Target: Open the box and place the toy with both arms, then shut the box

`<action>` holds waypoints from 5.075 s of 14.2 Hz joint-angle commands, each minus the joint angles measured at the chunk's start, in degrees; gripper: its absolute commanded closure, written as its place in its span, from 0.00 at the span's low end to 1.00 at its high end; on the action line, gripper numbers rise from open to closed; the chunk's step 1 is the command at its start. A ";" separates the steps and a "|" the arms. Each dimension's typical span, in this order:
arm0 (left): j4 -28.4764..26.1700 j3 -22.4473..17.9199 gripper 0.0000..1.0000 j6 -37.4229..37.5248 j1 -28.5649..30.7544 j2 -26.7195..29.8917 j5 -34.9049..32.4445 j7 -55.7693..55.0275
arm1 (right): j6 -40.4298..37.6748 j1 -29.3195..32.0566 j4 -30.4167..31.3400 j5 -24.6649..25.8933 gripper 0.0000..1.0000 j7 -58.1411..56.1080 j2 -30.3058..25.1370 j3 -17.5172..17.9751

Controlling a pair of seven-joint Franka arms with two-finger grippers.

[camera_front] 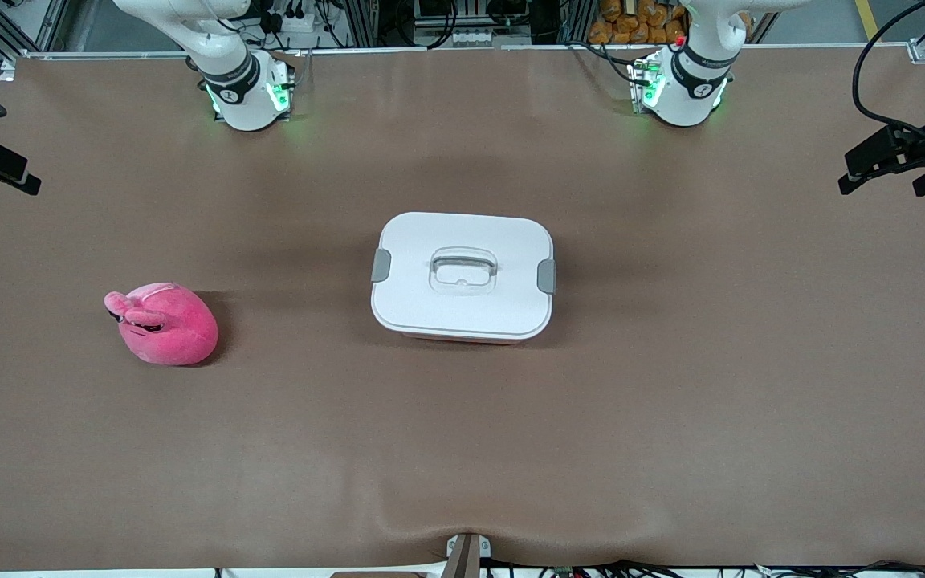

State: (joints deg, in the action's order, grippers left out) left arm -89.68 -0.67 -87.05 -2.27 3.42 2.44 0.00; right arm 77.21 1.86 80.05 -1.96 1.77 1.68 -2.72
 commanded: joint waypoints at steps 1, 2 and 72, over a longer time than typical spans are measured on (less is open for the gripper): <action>1.61 -0.03 0.00 1.27 0.16 -0.61 0.90 -0.09 | -0.48 0.25 -0.77 0.20 0.00 -0.36 -0.01 0.08; 1.61 -0.03 0.00 1.27 0.16 -0.61 0.73 -0.09 | -0.48 0.16 -0.77 0.20 0.00 -0.36 -0.01 0.08; 7.15 0.76 0.00 -21.66 -32.26 -25.39 2.84 -108.18 | 53.04 1.30 33.24 7.32 0.00 -81.56 15.37 0.34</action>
State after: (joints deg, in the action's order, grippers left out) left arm -84.04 0.66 -107.72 -32.64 -20.14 5.38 -105.24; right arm 128.84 1.97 113.15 4.38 -77.91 16.57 -3.04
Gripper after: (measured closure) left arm 0.000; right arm 0.000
